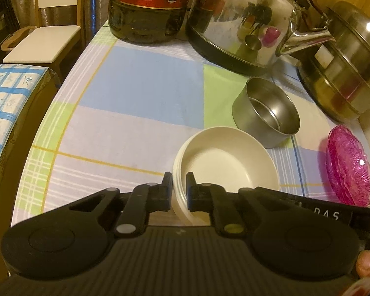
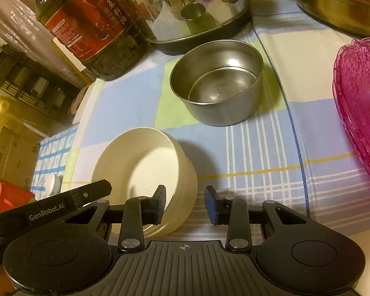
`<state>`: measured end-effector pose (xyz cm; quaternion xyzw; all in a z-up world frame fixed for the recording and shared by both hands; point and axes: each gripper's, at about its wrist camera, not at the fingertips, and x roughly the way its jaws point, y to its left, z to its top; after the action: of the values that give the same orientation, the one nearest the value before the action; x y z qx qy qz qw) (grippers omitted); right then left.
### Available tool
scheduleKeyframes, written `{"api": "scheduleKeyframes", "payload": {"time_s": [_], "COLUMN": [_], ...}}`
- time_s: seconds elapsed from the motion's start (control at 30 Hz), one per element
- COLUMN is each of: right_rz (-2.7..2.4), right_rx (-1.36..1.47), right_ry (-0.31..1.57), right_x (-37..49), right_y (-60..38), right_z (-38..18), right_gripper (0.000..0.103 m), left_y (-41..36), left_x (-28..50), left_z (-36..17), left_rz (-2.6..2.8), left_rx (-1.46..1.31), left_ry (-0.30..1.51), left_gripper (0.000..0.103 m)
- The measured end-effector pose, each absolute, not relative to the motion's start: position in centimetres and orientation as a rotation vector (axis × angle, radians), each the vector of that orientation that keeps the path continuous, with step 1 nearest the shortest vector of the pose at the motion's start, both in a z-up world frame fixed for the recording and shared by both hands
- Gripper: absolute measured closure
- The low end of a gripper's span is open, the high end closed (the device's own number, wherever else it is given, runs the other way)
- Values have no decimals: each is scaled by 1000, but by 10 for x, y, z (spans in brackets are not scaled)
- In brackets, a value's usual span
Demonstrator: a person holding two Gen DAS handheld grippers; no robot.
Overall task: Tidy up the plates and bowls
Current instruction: 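Close both tools on the cream bowl rim and lift it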
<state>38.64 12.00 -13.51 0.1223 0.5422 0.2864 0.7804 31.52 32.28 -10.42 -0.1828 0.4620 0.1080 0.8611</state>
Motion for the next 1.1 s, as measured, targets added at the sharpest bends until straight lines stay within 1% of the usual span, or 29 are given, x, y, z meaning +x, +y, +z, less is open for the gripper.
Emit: {"api": "scheduleKeyframes", "payload": {"time_s": [0.03,0.1,0.37,0.77,1.1], "right_rz": [623,635,630,639,682], "right_rx": [267,272,274,273,262], "right_ry": [1172,1171,1159,1086,1055], "right_x": [386,385,383,376,351], "right_y": [120,121,120,100,87], "right_z": [-135,-134,-128,-84,-56], "right_gripper": [74,82,83,84,84], "left_y": [323,322,317,296,285], "left_x": [315,315,312,305,267], "left_z": [-104,-104,-93,-55,-29], "left_rz": [225,222,222,207,213], "left_rx": [-385,-383,-361,-317,-326], "left_ry": [968,966,938,865,811], "left_gripper": [94,94,94,95,94]}}
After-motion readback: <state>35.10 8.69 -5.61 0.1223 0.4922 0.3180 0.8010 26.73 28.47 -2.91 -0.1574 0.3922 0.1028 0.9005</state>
